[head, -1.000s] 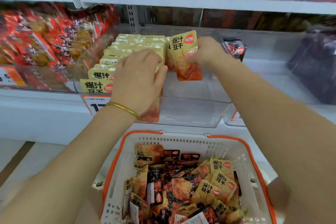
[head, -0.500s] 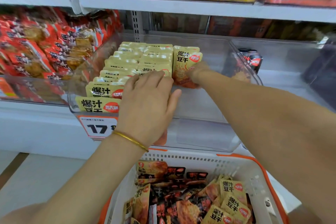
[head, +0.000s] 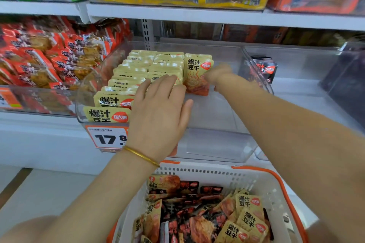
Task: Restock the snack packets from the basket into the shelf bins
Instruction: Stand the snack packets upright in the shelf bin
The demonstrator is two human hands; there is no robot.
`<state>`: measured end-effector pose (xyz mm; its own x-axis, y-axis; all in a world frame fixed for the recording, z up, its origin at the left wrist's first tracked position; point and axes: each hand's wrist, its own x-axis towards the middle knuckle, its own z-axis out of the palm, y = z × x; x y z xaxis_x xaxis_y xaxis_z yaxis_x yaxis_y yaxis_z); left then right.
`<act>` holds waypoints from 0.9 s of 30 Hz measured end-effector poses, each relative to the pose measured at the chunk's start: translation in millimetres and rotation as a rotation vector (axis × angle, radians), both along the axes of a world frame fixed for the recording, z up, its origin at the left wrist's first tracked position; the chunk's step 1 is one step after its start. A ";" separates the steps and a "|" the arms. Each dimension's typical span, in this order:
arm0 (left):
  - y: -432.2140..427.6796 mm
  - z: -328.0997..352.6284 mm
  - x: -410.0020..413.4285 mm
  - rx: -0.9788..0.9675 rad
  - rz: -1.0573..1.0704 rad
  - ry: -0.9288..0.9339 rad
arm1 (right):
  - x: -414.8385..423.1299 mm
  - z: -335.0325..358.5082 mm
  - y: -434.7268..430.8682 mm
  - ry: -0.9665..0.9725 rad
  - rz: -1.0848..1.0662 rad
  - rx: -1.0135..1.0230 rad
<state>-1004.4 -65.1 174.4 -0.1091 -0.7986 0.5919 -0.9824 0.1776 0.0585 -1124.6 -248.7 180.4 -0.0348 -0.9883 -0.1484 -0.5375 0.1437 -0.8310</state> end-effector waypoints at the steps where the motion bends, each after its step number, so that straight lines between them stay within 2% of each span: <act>1: 4.8 1.3 -4.1 -0.036 -0.025 0.013 | -4.1 4.8 8.8 -0.019 -0.050 -0.068; 3: 19.8 0.1 -14.6 -0.134 -0.103 0.055 | -15.0 16.8 45.9 -0.144 -0.064 -0.221; 6: 52.3 -14.4 -34.6 -0.232 -0.243 0.082 | -49.9 24.8 143.9 -0.363 0.129 -0.379; 9: 75.2 -46.4 -49.8 -0.118 -0.365 0.001 | -95.5 5.9 220.5 -0.433 0.370 -0.210; 11: 83.8 -77.4 -58.5 0.027 -0.428 -0.067 | -122.1 -31.4 236.1 -0.284 0.452 -0.018; 14: 86.3 -123.4 -67.3 0.224 -0.460 -0.165 | -147.5 -109.9 225.4 0.176 0.548 0.197; 16: 83.5 -144.1 -68.7 0.338 -0.453 -0.197 | -156.3 -155.6 213.8 0.328 0.532 0.293; 19: 79.8 -159.5 -64.7 0.454 -0.443 -0.180 | -157.1 -210.5 211.4 0.519 0.490 0.348; 22: 79.1 -165.6 -61.8 0.536 -0.465 -0.121 | -154.1 -261.8 223.0 0.566 0.515 0.417; 25: 76.9 -169.5 -61.4 0.570 -0.464 -0.101 | -149.9 -286.9 232.8 0.753 0.535 0.352; 27: 76.2 -172.6 -61.1 0.587 -0.460 -0.088 | -145.5 -279.0 232.8 0.825 0.554 0.269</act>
<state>-1065.4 11.1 1.8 -0.5352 -0.8428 0.0562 -0.8221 0.5351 0.1944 -1270.1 -15.9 -98.7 0.2242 -0.8342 -0.5038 -0.9738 -0.1713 -0.1496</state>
